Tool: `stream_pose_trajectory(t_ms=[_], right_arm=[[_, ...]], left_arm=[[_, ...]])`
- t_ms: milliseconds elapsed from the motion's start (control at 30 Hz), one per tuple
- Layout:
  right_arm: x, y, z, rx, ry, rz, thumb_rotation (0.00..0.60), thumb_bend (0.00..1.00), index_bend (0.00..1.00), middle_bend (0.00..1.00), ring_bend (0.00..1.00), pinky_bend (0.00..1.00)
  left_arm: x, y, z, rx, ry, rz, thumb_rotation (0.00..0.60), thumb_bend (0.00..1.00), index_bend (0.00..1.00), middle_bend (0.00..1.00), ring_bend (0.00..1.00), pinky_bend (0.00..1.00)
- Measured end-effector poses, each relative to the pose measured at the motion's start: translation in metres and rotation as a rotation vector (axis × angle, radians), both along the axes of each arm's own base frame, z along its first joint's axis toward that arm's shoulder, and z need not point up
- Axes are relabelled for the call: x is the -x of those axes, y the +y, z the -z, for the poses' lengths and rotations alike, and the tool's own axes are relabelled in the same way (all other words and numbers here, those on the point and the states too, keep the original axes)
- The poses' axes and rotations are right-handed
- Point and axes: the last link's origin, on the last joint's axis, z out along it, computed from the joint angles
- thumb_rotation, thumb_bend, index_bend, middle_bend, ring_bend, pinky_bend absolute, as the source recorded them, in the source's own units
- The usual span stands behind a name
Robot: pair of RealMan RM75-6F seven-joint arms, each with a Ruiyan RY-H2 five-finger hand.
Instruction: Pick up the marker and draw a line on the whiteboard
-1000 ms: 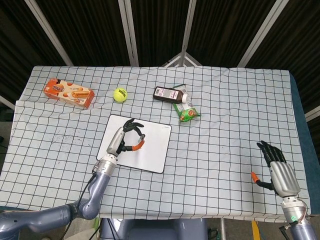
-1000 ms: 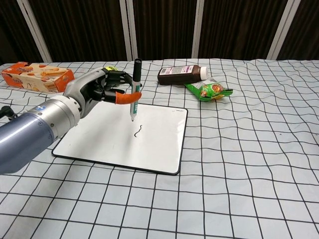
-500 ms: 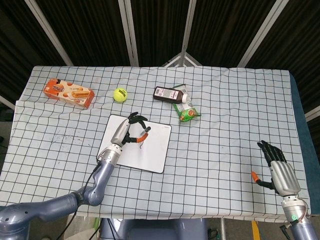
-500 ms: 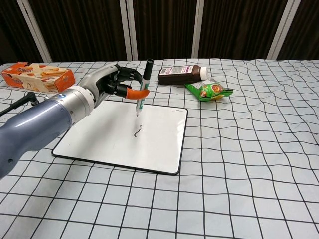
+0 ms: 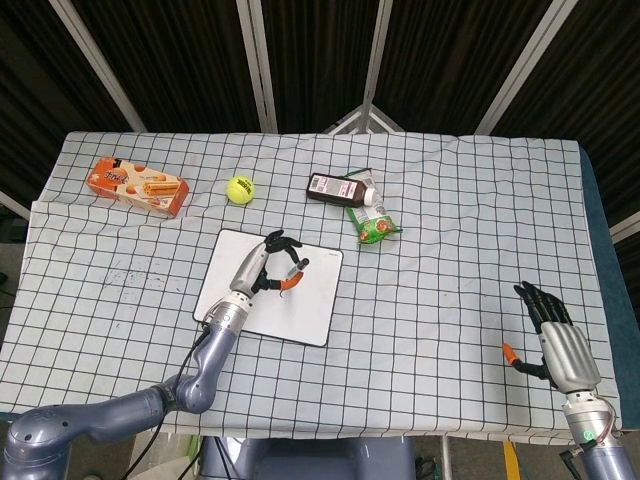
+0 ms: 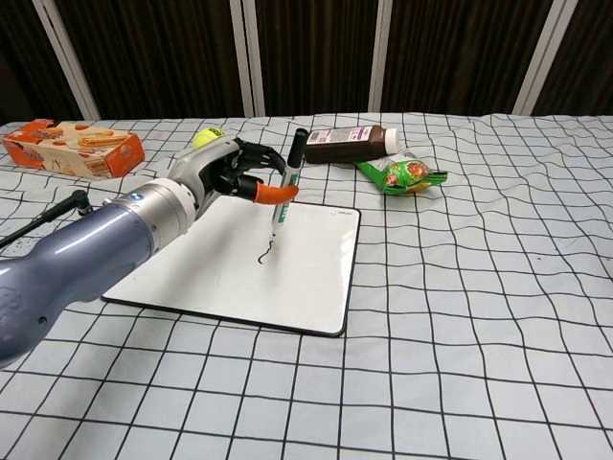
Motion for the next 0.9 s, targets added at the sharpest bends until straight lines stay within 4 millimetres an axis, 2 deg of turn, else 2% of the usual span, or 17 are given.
stream_pose_trajectory(t_ms=[900], right_arm=[[-0.0004, -0.0003, 0.0002, 0.001, 0.001, -0.001, 0.6, 0.33, 0.0, 0.0, 0.0, 0.0]], left_arm=[[0.0062, -0.0004, 0.0012, 0.0, 0.022, -0.007, 0.6, 0.52, 0.73, 0.27, 0.06, 0.11]])
